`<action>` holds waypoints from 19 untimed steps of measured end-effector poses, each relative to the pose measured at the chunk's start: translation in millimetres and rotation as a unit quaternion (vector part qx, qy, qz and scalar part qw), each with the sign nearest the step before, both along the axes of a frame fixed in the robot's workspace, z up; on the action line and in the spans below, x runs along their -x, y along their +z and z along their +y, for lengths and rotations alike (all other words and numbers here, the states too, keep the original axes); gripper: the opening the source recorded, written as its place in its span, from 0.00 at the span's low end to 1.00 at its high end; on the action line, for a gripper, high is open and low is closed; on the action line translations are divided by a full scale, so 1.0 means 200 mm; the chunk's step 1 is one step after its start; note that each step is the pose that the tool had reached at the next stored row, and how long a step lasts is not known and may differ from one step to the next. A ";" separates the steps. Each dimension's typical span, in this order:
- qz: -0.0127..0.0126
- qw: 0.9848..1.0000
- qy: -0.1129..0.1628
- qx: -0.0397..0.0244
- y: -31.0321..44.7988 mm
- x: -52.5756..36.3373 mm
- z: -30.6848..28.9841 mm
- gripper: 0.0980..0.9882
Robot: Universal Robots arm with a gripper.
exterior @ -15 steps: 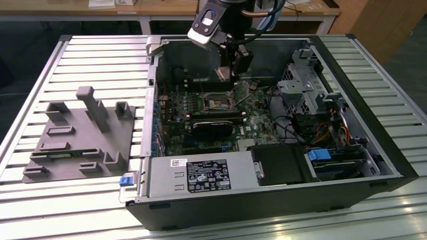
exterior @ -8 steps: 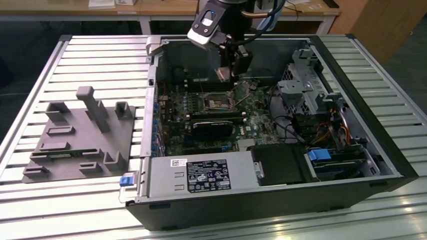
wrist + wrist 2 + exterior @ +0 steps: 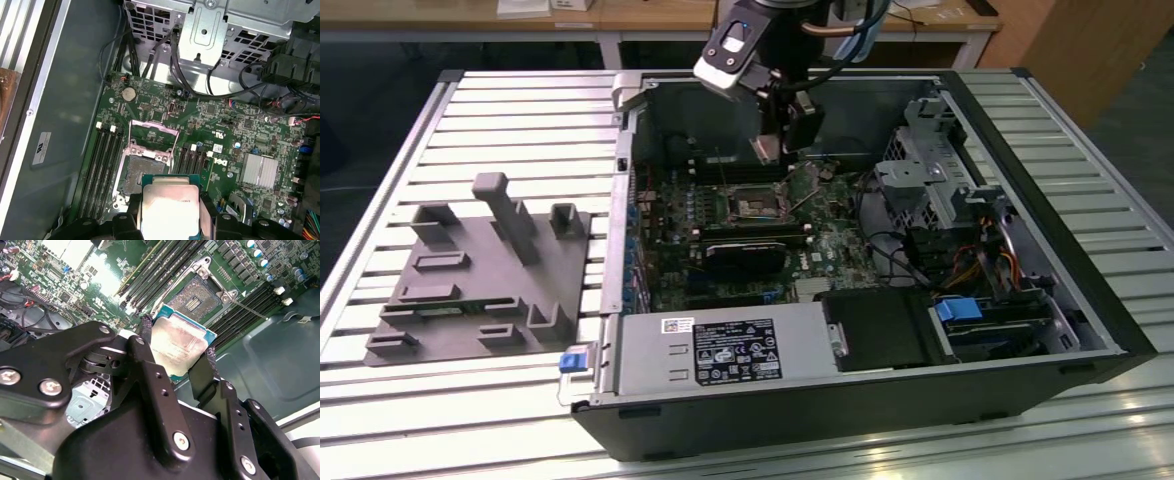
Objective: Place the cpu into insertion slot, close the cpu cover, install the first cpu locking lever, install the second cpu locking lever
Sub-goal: 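Place the cpu into insertion slot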
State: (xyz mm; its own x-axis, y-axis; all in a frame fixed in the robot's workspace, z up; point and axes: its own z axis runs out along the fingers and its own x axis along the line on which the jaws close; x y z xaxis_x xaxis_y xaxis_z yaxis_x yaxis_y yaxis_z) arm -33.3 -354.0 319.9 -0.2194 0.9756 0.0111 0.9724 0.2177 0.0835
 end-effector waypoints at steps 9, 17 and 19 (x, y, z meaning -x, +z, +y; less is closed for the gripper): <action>0.000 1.000 -0.002 0.000 -0.003 0.000 0.000 0.50; 0.000 1.000 -0.004 0.000 -0.007 0.000 0.000 0.50; 0.000 1.000 -0.005 0.000 -0.008 0.000 0.000 0.50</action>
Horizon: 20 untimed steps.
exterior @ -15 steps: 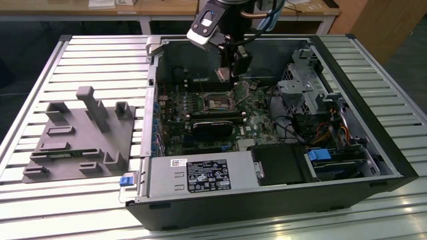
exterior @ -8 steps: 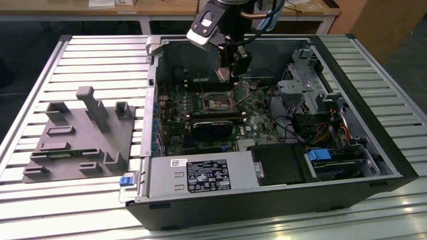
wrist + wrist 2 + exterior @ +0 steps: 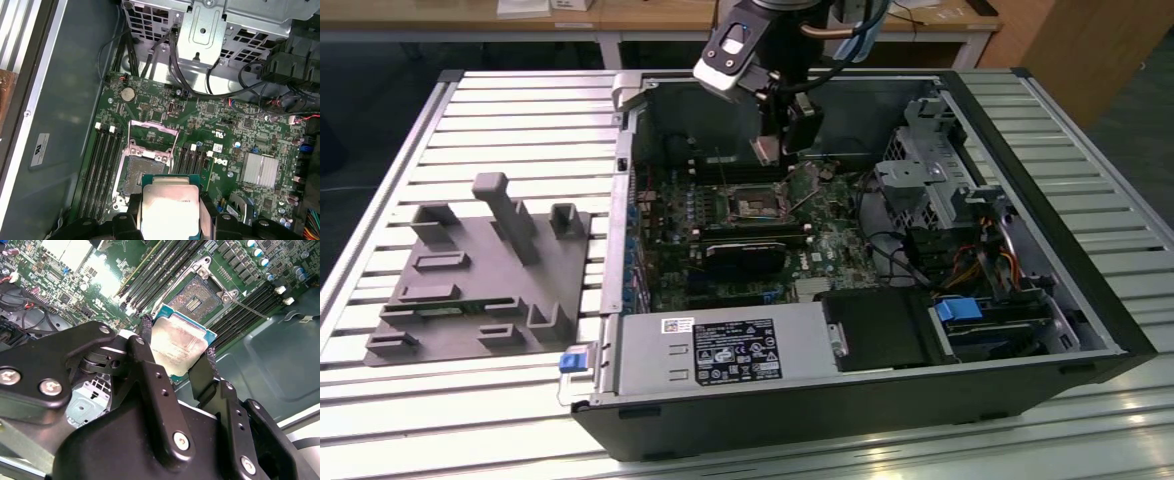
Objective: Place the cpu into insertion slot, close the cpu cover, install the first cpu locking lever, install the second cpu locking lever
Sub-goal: 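Place the cpu into insertion slot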
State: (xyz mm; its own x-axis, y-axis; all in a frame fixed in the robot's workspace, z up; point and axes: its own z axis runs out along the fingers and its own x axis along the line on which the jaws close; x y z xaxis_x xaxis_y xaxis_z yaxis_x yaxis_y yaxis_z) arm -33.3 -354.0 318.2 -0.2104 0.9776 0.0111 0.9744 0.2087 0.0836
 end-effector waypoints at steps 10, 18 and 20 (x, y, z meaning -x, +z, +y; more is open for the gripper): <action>0.000 1.000 -0.002 0.000 -0.007 0.000 0.000 0.50; 0.000 1.000 -0.004 0.000 -0.018 0.000 0.000 0.50; 0.000 1.000 -0.004 0.000 -0.021 0.000 0.000 0.50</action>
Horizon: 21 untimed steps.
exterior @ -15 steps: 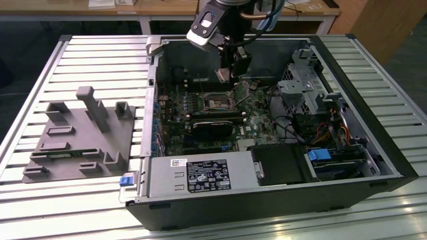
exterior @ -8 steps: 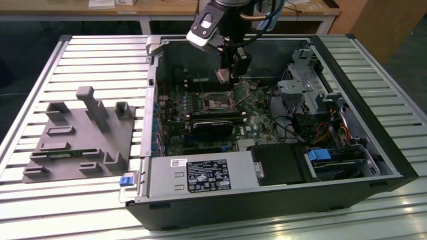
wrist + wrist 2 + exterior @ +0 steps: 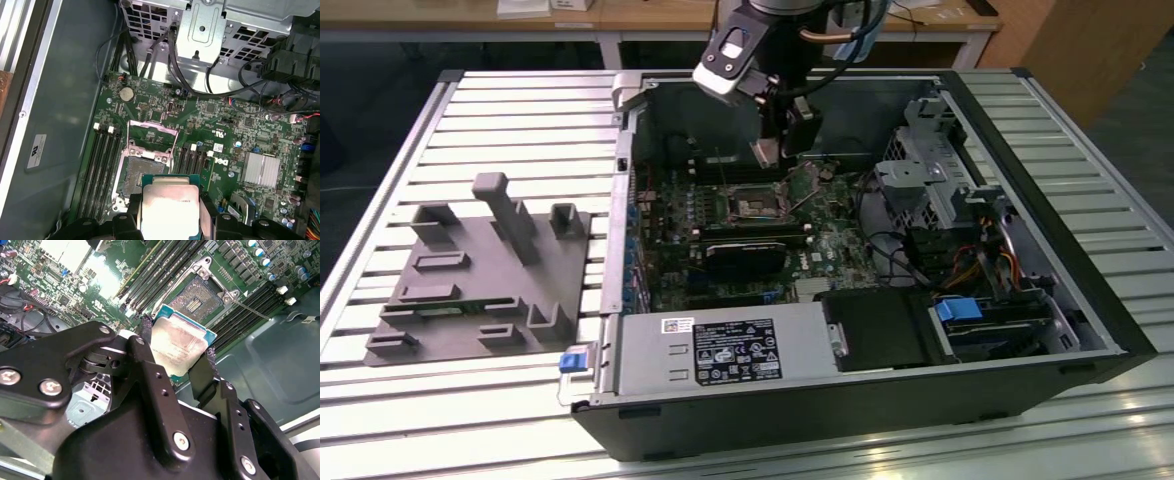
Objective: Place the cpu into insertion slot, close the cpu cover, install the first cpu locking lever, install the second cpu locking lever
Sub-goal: 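Place the cpu into insertion slot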
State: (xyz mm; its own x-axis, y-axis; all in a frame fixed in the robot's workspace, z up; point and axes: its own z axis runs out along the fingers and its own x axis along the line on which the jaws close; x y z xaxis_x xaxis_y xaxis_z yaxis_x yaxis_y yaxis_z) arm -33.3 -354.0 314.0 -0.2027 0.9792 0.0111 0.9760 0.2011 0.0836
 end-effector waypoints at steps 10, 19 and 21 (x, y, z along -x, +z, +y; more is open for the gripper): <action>0.000 1.000 -0.001 0.000 -0.022 0.000 0.000 0.50; 0.000 1.000 -0.001 0.001 -0.032 0.000 0.000 0.50; 0.000 1.000 -0.002 0.001 -0.033 0.000 0.000 0.50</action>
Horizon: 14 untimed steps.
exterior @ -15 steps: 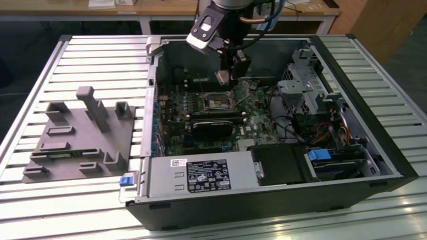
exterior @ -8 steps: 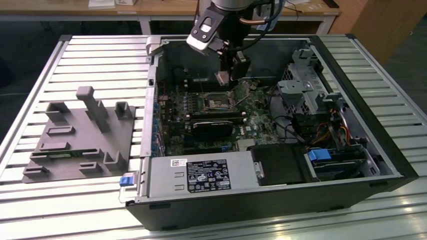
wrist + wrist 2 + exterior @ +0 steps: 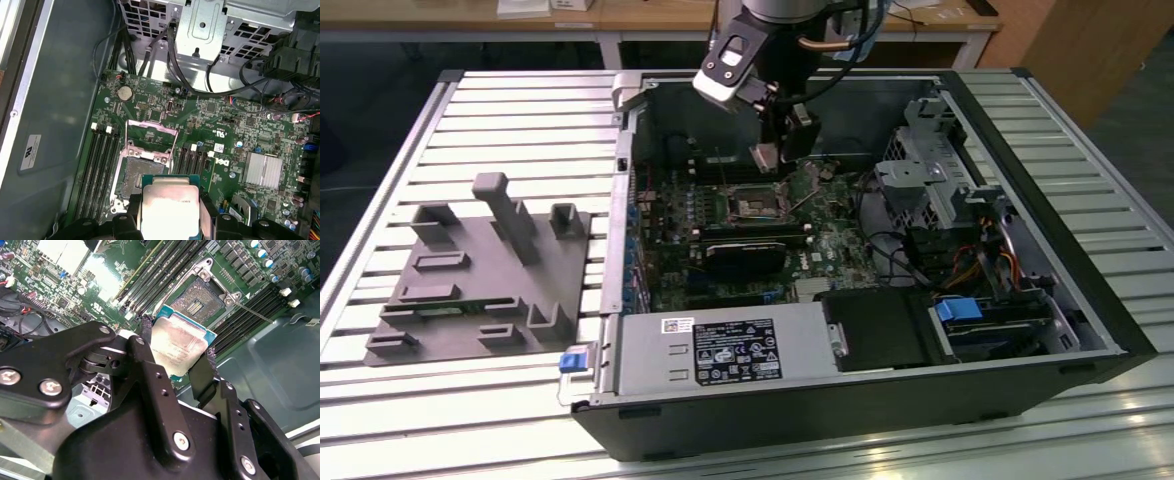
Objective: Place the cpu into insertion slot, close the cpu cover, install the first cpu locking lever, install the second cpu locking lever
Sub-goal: 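Place the cpu into insertion slot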
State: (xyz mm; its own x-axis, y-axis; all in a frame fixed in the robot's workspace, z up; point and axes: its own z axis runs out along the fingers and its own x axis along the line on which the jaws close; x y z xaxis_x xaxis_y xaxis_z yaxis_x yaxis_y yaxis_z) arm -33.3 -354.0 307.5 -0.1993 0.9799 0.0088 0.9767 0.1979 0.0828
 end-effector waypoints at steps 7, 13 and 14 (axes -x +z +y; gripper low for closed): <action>0.000 1.000 -0.001 0.000 -0.001 0.000 0.000 0.50; 0.000 1.000 -0.006 0.000 -0.004 0.000 0.001 0.50; 0.000 1.000 -0.008 0.000 -0.006 0.000 0.001 0.50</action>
State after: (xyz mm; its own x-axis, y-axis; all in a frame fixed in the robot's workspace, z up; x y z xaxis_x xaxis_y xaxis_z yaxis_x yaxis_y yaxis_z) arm -33.3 -353.7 306.3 -0.1834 0.9830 0.0090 0.9798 0.1821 0.0829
